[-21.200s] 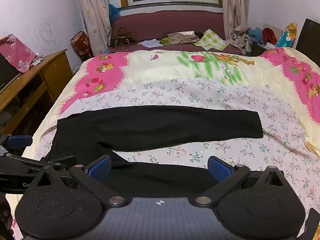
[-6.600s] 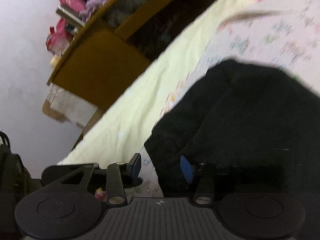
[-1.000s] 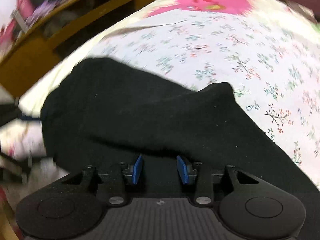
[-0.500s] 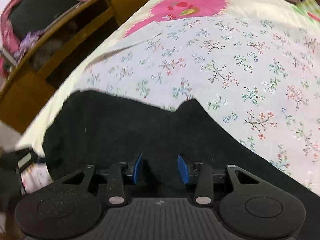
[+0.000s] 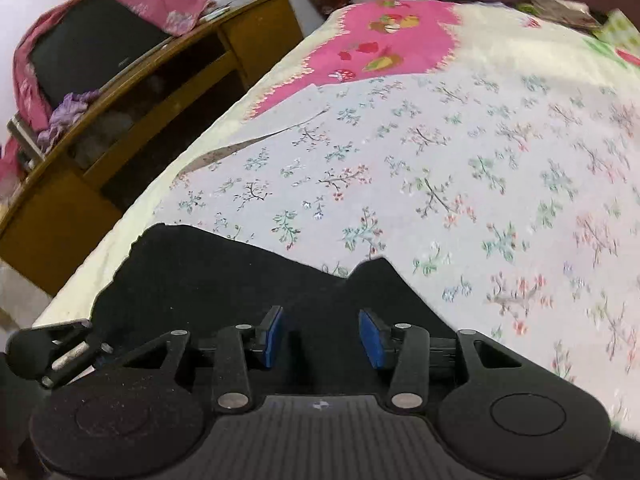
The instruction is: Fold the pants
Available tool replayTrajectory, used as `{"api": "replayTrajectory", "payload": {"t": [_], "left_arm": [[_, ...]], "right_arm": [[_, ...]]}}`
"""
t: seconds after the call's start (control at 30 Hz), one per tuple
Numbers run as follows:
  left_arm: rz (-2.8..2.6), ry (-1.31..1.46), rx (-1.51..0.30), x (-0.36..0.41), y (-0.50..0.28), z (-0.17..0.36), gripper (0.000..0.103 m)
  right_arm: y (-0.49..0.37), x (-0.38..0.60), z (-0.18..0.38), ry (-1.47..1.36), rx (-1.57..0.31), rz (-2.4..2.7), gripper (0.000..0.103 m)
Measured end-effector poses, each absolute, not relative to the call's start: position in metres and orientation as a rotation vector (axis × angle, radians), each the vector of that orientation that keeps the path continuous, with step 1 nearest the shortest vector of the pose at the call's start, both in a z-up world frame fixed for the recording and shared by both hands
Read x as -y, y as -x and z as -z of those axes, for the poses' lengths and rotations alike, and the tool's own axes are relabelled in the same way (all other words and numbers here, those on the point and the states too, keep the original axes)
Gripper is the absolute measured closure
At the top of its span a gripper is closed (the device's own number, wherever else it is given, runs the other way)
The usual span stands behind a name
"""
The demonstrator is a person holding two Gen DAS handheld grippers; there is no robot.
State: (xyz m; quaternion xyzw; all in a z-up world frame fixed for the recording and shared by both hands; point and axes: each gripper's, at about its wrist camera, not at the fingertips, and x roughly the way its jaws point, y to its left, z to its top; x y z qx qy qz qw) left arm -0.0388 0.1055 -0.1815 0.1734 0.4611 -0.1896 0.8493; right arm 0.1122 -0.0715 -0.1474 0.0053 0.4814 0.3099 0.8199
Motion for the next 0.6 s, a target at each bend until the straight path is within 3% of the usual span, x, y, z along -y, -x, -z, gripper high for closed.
{"api": "replayTrajectory", "payload": {"t": [0.13, 0.23, 0.37, 0.47, 0.6], "left_arm": [[0.396, -0.345, -1.021, -0.103, 0.04, 0.195, 0.021], [0.387, -0.329, -1.041, -0.11, 0.041, 0.198, 0.016], [0.375, -0.283, -1.043, -0.117, 0.037, 0.19, 0.016], [0.357, -0.277, -0.985, -0.121, 0.035, 0.171, 0.016], [0.324, -0.274, -0.926, -0.13, 0.018, 0.16, 0.016]], "right_arm": [[-0.124, 0.069, 0.165, -0.118, -1.134, -0.731, 0.081], [-0.151, 0.099, 0.202, -0.147, -1.216, -0.517, 0.103], [-0.161, 0.116, 0.193, -0.143, -1.189, -0.464, 0.103], [-0.146, 0.097, 0.162, -0.052, -1.085, -0.523, 0.083], [-0.144, 0.061, 0.16, -0.026, -1.064, -0.658, 0.083]]}}
